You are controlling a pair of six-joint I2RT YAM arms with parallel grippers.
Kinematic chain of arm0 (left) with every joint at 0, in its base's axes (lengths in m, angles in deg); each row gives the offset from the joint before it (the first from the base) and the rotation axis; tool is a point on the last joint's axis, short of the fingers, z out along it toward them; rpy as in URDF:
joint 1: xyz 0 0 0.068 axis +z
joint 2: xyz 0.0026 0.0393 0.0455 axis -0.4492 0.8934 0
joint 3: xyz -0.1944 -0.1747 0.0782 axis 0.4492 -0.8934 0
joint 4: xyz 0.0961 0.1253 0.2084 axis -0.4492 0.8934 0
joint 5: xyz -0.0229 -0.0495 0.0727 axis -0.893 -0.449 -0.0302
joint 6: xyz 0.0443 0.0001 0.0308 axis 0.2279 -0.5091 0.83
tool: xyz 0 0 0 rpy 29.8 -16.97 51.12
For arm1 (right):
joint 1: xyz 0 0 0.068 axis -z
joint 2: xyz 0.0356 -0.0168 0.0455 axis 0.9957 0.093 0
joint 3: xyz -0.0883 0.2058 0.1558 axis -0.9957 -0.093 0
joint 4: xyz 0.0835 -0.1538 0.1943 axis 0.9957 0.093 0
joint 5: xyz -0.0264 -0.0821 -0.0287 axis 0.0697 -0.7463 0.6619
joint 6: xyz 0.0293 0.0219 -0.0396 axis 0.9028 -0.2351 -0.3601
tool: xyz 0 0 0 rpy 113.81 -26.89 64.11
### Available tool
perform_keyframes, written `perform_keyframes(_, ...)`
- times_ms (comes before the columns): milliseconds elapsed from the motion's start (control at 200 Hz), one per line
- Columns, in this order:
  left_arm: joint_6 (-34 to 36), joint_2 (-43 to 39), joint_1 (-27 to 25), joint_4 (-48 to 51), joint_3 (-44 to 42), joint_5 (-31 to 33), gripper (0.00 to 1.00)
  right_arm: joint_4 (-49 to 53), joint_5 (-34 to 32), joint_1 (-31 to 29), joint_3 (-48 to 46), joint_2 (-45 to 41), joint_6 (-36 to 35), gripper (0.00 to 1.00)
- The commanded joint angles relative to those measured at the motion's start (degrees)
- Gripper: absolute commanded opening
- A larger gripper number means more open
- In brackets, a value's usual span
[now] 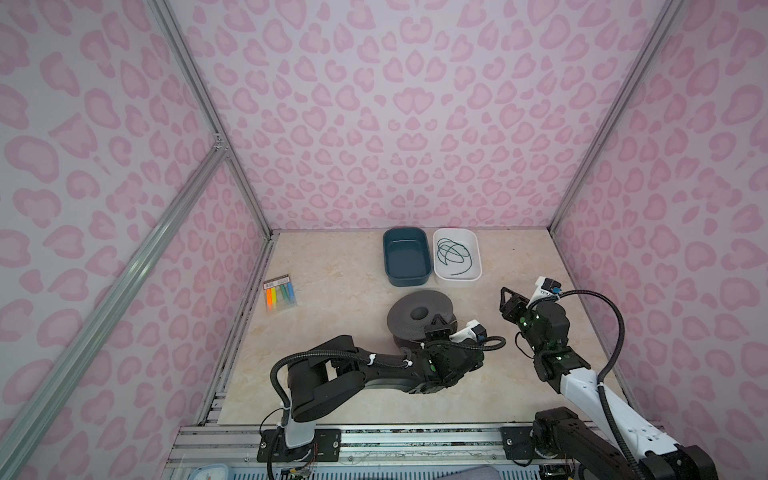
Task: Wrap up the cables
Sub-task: 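Lower the spool flat onto the table with the left gripper while right withdraws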
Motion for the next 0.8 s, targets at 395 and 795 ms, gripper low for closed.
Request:
perform_keyframes(395, -15.6, 5.5, 0.0, 15.1, 6.4, -6.5, 0.21, -1.9, 0.4, 0.2, -0.5, 0.0, 0.3, 0.54)
perform_keyframes(795, -26.0, 1.2, 0.0, 41.6, 15.1, -26.2, 0.98, -0.3, 1.6, 1.0, -0.3, -2.0, 1.0, 0.57)
